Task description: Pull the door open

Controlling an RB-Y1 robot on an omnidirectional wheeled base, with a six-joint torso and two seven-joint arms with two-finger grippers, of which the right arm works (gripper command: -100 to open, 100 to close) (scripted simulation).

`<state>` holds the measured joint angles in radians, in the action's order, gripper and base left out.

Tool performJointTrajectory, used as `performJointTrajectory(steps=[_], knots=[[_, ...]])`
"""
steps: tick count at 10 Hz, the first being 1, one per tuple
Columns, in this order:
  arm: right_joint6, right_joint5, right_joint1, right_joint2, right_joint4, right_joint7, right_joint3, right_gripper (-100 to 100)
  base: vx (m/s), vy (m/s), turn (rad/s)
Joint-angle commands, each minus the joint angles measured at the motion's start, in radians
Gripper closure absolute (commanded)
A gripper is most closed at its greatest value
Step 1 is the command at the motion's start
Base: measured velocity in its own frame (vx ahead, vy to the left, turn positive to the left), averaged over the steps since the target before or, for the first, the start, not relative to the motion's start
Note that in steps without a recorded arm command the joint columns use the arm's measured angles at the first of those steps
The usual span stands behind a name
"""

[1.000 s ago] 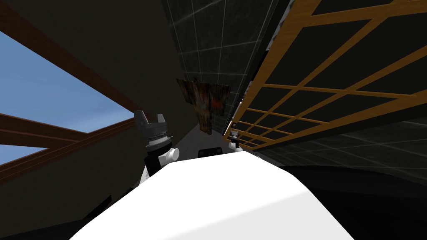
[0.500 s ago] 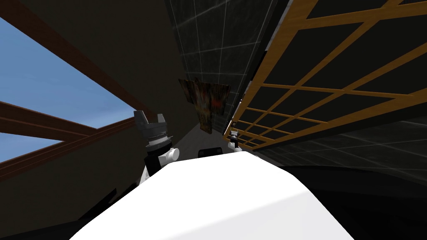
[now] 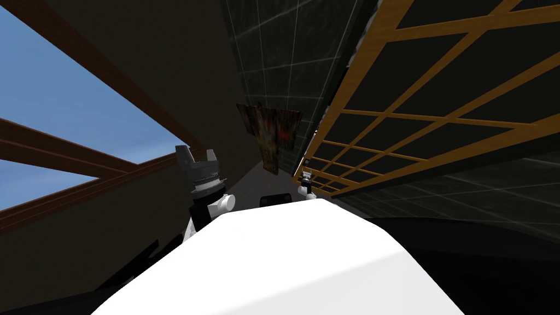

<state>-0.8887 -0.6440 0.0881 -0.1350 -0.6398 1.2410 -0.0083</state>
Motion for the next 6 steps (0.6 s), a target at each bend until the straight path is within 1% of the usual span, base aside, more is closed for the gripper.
performJointTrajectory(steps=[1, 2, 3, 4, 5, 6], knots=[[0.0, -0.011, 0.002, 0.003, 0.0, 0.029, 0.003, -100, -0.045, -0.008, 0.025], [-0.001, -0.007, 0.003, 0.002, 0.003, 0.017, 0.002, -100, -0.02, -0.005, 0.005], [-0.005, -0.009, -0.008, -0.024, 0.011, 0.051, 0.004, -100, 0.115, 0.006, 0.046], [-0.007, -0.011, -0.015, -0.04, 0.015, 0.071, 0.005, -100, 0.194, -0.029, 0.058], [-0.008, -0.012, -0.02, -0.05, 0.018, 0.082, 0.006, -100, 0.18, -0.017, 0.049], [-0.011, -0.013, -0.028, -0.07, 0.024, 0.105, 0.007, -100, 0.185, 0.012, 0.043]])
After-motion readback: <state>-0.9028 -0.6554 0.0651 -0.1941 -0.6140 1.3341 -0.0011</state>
